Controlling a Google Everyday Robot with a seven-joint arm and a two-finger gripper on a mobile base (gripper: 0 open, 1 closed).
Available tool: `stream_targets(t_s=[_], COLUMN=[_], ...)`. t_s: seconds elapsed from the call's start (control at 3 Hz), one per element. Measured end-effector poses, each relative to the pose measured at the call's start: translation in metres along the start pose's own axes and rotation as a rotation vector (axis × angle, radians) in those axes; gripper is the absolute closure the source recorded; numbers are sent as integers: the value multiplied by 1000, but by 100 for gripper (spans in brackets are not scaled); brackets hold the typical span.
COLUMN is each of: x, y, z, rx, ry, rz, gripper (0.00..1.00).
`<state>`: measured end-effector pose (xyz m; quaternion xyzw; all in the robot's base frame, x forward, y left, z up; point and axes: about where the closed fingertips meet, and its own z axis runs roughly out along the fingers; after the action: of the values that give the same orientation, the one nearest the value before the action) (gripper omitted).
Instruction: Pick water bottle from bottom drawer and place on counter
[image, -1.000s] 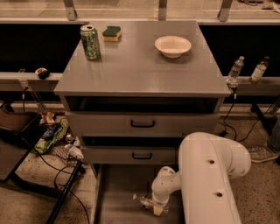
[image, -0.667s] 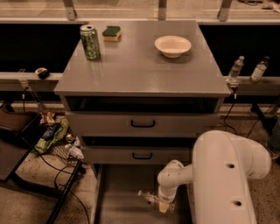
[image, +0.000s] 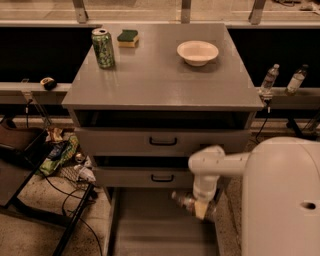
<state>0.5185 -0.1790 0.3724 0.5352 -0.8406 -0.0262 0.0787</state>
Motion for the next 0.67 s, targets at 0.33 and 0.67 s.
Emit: stream_targets(t_s=[0.33, 0.67], x=[12, 10], y=[-19, -19], z=[-74, -73], rx=[1, 2], ry=[124, 120], rz=[61, 60], gripper=[100, 100])
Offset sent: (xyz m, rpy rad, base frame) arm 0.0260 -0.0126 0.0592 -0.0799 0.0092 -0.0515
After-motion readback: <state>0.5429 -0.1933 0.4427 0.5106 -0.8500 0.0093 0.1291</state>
